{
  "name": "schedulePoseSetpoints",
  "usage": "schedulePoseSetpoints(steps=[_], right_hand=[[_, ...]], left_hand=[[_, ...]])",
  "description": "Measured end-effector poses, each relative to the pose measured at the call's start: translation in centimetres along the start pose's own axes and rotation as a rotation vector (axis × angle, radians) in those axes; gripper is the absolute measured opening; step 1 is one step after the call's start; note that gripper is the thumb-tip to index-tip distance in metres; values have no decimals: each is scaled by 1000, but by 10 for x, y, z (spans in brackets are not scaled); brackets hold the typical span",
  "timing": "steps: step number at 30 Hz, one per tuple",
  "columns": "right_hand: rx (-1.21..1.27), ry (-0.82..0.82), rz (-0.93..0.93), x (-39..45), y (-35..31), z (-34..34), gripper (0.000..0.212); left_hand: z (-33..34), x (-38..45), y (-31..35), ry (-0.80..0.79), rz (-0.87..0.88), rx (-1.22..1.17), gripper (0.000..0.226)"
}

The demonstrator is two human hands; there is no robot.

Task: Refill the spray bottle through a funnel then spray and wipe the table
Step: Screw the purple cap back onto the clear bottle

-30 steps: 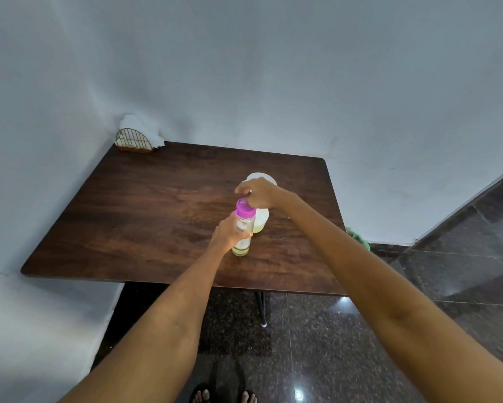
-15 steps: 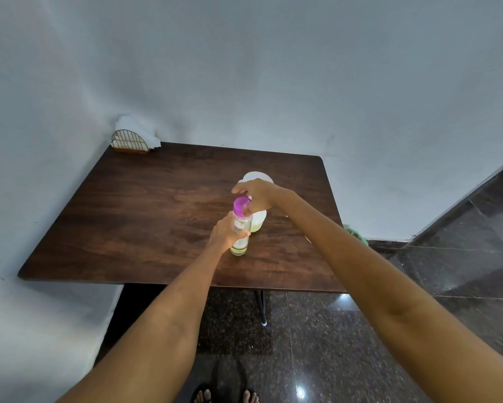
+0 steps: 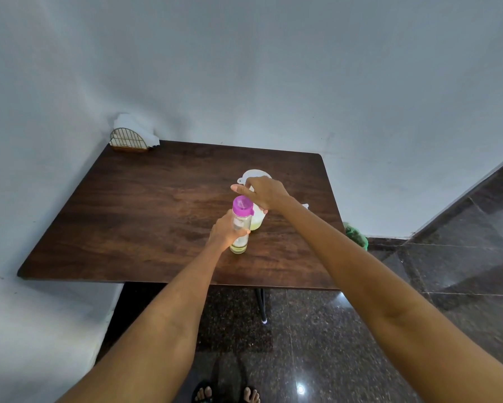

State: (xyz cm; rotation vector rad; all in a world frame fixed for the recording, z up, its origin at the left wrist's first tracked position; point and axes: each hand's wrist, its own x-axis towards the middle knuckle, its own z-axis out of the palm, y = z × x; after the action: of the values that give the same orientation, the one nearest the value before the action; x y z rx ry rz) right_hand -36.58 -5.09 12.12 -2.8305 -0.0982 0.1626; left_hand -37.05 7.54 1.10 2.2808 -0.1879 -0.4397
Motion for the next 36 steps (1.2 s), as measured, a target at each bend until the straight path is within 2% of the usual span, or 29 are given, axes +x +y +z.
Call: schedulePoseSetpoints(steps=[2, 4, 8, 11, 18, 26, 31, 36], right_hand=[[6, 121, -3, -1, 2, 2, 57], [69, 149, -53, 0, 2, 3, 51], [139, -136, -141, 0, -2, 3, 53], [55, -285, -220, -1, 2, 7, 62], [-105, -213, -334, -2, -5, 8, 57], [-116, -176, -374, 17, -37, -3, 52], [-96, -152, -453, 27, -56, 3, 50], [-15, -135, -524, 39, -73, 10, 49]], left_hand=[[0, 0, -1, 3, 4, 4, 67], [0, 1, -2, 2, 9, 2, 67], [0, 1, -1, 12, 15, 20, 67], [0, 0, -2, 22, 21, 19, 64], [-4, -7, -14, 56, 92, -75, 54], [-39, -12, -12, 157, 128, -36, 47], [-65, -18, -24, 259, 110, 27, 43], [-85, -20, -36, 458, 32, 78, 47]])
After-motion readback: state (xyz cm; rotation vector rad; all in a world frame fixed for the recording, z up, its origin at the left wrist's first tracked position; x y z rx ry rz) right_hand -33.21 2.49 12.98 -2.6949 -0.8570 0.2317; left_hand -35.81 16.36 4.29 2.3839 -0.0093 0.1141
